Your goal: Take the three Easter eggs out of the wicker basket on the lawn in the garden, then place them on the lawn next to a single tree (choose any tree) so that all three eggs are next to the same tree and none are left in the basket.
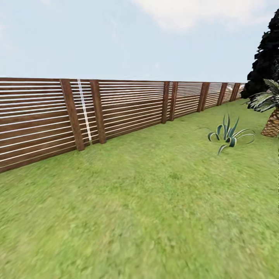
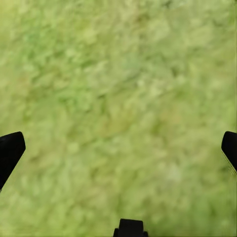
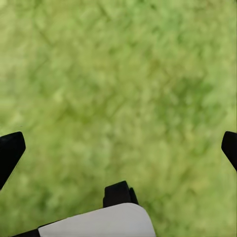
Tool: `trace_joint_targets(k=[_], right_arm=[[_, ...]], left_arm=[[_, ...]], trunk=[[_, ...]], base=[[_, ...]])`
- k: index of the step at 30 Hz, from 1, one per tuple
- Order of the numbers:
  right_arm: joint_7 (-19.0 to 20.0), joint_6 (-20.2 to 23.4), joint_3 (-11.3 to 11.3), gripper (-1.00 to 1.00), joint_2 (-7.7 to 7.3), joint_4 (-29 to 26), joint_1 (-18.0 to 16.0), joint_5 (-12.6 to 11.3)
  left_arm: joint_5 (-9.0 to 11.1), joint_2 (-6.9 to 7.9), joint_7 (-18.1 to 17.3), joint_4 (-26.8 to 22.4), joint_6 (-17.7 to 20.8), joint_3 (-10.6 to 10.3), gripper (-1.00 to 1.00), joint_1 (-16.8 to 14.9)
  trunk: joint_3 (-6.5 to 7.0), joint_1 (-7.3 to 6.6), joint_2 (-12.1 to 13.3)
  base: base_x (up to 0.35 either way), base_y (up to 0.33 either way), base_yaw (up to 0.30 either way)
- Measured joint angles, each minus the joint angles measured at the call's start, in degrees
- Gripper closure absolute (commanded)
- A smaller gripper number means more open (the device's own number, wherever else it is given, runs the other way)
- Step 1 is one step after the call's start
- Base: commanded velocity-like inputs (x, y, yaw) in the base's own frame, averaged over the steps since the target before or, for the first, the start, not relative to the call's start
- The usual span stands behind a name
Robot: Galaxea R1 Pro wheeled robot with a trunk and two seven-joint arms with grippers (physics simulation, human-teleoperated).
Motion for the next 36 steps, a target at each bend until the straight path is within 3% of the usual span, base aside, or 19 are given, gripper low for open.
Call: trace_joint_targets(k=[17,36], right_arm=[[0.0,0.0,0.0,-1.00,0.02,0.0,0.0,0.0],[0.0,0.0,0.1,-1.00,0.02,0.0,0.0,0.0]], left_arm=[[0.1,-0.01,-0.2,0.0,0.0,0.0,-1.00,0.0],[0.2,-0.09,-0.4,0.0,0.0,0.0,-1.00,0.0]], trunk=[[0.00,0.00,0.0],[0.00,0.00,0.0]], base=[[0.336,0.020,-0.209],[0.332,0.168,-0.188]])
